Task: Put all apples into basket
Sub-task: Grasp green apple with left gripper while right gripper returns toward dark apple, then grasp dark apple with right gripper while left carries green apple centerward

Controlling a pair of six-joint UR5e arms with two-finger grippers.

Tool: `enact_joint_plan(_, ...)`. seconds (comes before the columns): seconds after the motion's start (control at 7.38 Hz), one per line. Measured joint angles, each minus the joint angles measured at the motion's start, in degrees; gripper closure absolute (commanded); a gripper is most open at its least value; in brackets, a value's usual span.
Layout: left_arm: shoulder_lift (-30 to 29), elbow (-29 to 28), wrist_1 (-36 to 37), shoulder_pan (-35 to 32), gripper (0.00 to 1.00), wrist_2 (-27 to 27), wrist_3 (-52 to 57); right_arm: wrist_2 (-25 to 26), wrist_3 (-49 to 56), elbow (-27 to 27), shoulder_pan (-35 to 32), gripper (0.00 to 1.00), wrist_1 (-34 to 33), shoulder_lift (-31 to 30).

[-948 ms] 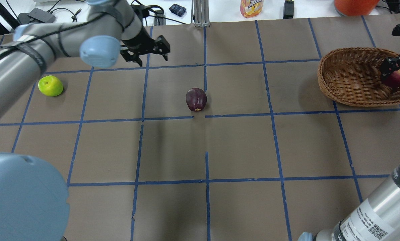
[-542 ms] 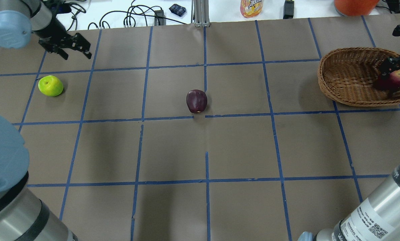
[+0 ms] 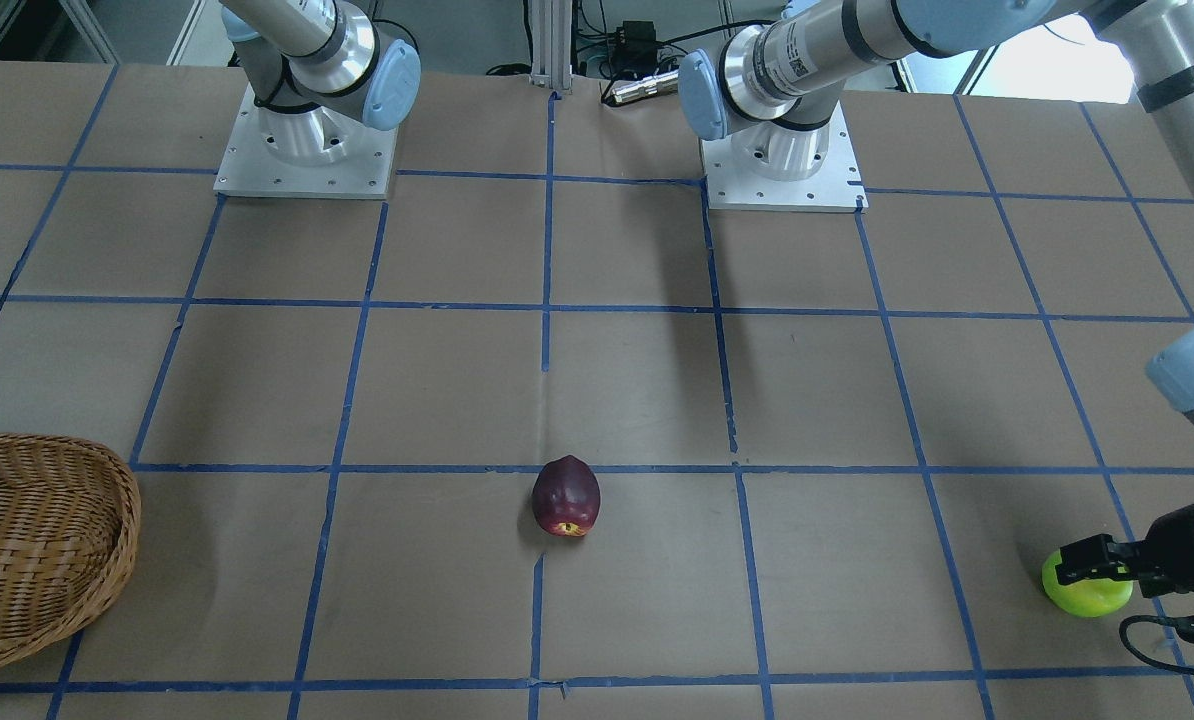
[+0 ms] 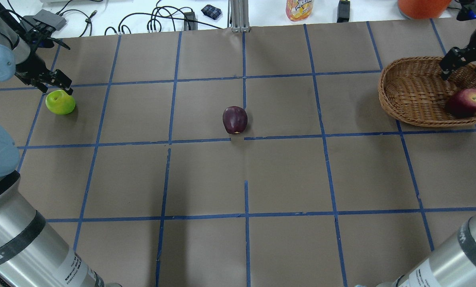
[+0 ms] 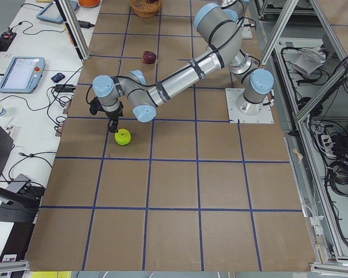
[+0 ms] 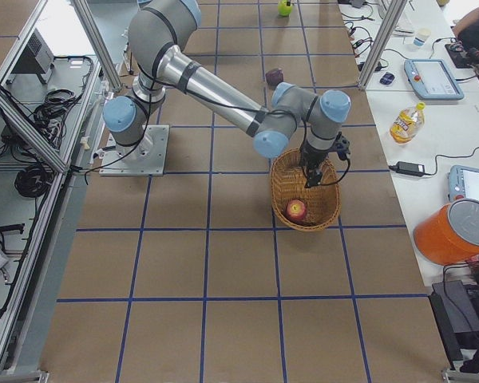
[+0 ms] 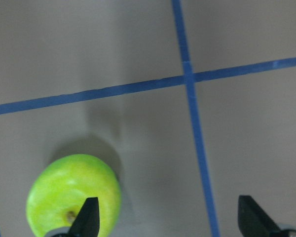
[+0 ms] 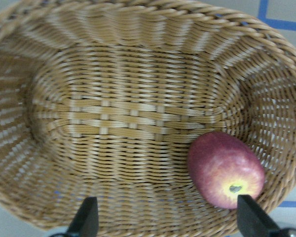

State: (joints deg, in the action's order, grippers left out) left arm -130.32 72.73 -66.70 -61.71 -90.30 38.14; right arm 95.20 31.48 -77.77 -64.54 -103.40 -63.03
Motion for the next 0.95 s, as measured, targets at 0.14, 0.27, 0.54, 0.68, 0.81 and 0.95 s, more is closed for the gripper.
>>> enact_joint_plan(0.14, -0.5, 0.1, 0.4, 0.4, 0.00, -0.8, 1.8, -0.3, -3.1, -0.1, -4.1, 0.00, 3.2, -2.4)
enact_joint_plan(0.27, -1.0, 0.5, 0.5, 0.6, 0.00, -0.9, 2.9, -0.6, -5.3, -0.2, -8.5, 0.00, 5.6, -4.4)
enact_joint_plan(0.54, -2.1, 0.8, 0.5, 0.8, 0.99, -0.9, 3.9, -2.9, -14.2, -0.5, -18.8, 0.00, 8.6, -6.0)
enact_joint_plan(0.68, -2.0, 0.5, 0.1, 0.9, 1.00, -1.0, 4.3, -4.0, -20.7, -0.6, -24.5, 0.00, 9.1, -5.9)
enact_joint_plan(0.81, -1.0, -0.1, -2.6, 0.6, 1.00, -1.2, 3.6, -4.6, -25.0, -1.0, -29.8, 0.00, 8.8, -5.5)
enact_joint_plan(0.95, 1.2, -0.4, -7.8, -1.1, 1.00, 0.1, 0.1, -4.8, -27.1, -1.6, -34.2, 0.00, 7.6, -4.9)
